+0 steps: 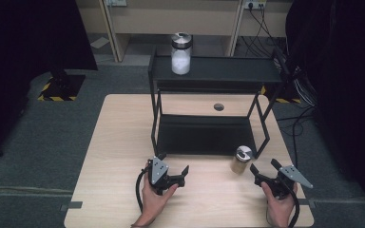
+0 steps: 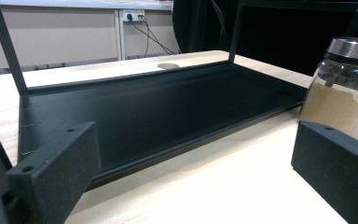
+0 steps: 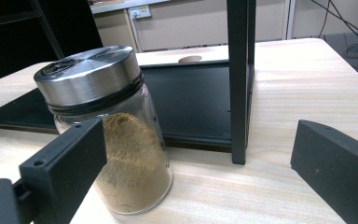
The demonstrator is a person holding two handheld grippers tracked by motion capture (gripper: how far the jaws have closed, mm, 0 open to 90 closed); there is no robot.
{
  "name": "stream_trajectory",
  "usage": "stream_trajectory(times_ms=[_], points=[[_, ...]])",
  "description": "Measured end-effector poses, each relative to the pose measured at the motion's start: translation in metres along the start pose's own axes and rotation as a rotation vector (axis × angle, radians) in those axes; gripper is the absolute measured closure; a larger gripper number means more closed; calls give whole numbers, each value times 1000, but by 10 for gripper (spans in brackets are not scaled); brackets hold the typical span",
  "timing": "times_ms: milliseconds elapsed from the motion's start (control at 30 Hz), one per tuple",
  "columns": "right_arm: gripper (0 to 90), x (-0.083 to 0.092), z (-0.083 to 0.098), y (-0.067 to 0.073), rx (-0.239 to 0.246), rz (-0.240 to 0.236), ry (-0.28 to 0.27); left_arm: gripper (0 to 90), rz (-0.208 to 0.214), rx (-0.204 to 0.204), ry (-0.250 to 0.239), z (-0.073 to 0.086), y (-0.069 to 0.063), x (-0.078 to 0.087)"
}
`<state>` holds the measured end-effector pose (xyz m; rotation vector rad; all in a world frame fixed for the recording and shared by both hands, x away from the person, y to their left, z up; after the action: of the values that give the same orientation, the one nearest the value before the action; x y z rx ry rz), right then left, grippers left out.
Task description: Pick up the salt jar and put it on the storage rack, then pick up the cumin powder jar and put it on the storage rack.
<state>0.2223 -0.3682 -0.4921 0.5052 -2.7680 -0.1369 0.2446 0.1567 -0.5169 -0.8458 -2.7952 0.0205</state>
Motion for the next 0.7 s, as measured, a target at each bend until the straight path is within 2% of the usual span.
stream_trajectory(times_ms=[167, 433, 700], points=[[36, 0, 0, 0, -1, 0, -1, 4, 0, 5, 0, 0, 0, 0], [35, 1, 1, -1, 1, -9, -6, 4, 2, -9, 0, 0, -2, 0], [28, 2, 2, -4, 31, -44, -10, 3, 7, -7, 0, 0, -3, -1]])
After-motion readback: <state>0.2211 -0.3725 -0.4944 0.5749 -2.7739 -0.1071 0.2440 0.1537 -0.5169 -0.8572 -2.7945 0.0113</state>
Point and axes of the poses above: each handheld gripper's, and its own axes: x roughly backward along the jaws, z roughly out of its underside, y roughly to its left, the point moved 1 cm from there along -x, roughly forward along the jaws, and after that the axes turned 3 degrees about y, right-handed, at the moved point
